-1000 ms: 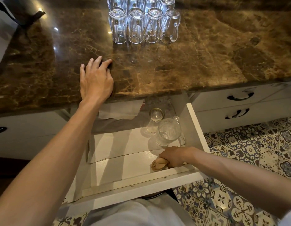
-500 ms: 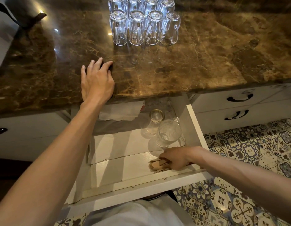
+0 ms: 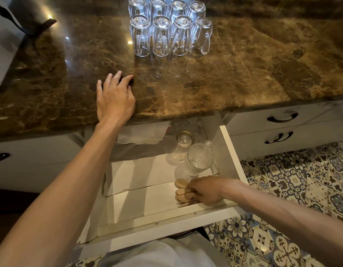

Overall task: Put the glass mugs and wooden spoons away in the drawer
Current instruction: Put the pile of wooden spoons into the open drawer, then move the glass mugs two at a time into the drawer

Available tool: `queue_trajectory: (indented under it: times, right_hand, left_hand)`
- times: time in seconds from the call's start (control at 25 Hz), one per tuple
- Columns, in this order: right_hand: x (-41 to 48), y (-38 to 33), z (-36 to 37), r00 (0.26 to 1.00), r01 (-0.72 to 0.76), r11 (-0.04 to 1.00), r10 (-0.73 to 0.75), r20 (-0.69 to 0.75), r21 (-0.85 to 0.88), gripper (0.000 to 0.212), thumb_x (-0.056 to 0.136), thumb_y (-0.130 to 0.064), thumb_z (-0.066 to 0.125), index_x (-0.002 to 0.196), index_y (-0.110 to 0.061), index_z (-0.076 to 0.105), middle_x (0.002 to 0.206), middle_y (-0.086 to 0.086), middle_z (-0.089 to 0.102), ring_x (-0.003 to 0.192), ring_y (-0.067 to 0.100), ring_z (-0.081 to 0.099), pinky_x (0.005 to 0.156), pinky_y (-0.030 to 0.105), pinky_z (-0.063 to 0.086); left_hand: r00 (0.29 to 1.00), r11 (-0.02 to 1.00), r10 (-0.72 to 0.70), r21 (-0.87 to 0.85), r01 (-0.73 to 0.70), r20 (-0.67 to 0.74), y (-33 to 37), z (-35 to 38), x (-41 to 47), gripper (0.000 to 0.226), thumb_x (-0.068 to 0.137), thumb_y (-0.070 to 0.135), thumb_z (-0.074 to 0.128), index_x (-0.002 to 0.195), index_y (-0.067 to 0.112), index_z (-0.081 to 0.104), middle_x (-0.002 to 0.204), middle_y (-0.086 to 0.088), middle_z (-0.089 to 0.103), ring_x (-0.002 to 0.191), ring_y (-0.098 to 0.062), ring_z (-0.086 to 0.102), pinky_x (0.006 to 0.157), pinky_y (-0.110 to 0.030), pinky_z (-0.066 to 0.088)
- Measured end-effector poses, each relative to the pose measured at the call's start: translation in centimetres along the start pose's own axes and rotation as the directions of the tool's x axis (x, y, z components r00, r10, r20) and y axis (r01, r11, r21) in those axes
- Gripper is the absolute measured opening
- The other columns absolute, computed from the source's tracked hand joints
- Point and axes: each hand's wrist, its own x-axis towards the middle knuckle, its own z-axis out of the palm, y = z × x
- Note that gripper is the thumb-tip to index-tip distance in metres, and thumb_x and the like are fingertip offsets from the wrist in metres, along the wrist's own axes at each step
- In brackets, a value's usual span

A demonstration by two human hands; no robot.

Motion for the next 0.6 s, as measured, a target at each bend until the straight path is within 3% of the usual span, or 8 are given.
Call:
queue_trajectory:
  times: [0.16, 0.4, 0.6]
  right_hand:
    - [-0.6, -1.1, -0.6, 0.999, -0.002, 1.000, 0.001, -0.049, -0.027, 0.025, 0.094, -0.020, 0.042, 0.116, -0.012, 0.051, 0.120, 0.010, 0.057, 0.106, 0.030, 0.055, 0.084, 0.037, 0.045]
    - [-3.1, -3.2, -3.4, 0.987, 0.122, 0.992, -0.120, -0.107, 0.019, 0.042, 0.096, -0.038, 0.041, 0.135, -0.021, 0.043, 0.133, 0.003, 0.054, 0.117, 0.023, 0.053, 0.089, 0.032, 0.042]
    - [-5.2, -3.3, -9.1, 0.929, 0.273, 0.917, -0.172, -0.328, 0.291, 0.032, 0.094, -0.034, 0.050, 0.126, -0.029, 0.052, 0.120, -0.010, 0.061, 0.102, 0.004, 0.057, 0.089, 0.025, 0.049]
  left_hand:
    - [1.000, 1.000, 0.003, 0.000, -0.003, 0.002, -0.1, 0.0, -0.1, 0.040, 0.098, 0.025, 0.032, 0.136, 0.024, 0.046, 0.149, -0.006, 0.035, 0.141, -0.023, 0.022, 0.117, -0.042, 0.005]
    - [1.000, 1.000, -0.013, -0.001, 0.013, 0.001, 0.1, -0.1, 0.0, 0.040, 0.098, 0.024, 0.032, 0.136, 0.025, 0.046, 0.150, -0.004, 0.035, 0.141, -0.022, 0.021, 0.117, -0.040, 0.004]
    - [0.999, 0.999, -0.025, -0.039, 0.026, 0.033, 0.1, -0.4, 0.1, 0.040, 0.098, 0.024, 0.034, 0.136, 0.023, 0.046, 0.150, -0.003, 0.034, 0.142, -0.021, 0.020, 0.117, -0.040, 0.003]
